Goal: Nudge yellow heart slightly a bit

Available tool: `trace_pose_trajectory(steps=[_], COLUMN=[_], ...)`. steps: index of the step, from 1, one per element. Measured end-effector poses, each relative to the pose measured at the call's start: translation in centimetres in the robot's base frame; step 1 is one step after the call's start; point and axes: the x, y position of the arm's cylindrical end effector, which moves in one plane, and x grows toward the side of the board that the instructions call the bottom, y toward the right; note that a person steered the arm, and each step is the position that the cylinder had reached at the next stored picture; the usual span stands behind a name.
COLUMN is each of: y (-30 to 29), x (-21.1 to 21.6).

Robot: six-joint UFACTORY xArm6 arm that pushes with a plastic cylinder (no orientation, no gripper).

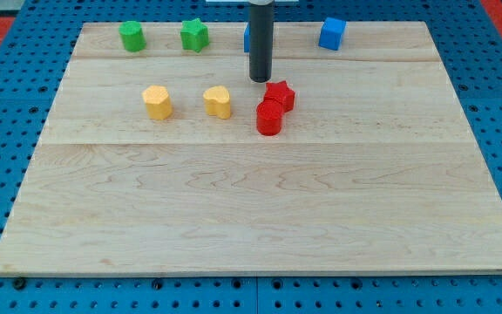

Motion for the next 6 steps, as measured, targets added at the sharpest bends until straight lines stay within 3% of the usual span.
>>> trace_pose_trajectory(steps=[3, 4, 5, 6], y=[-3.3, -4.8, 1.3, 2.0], x=[5.8, 2.5, 2.3, 7.0])
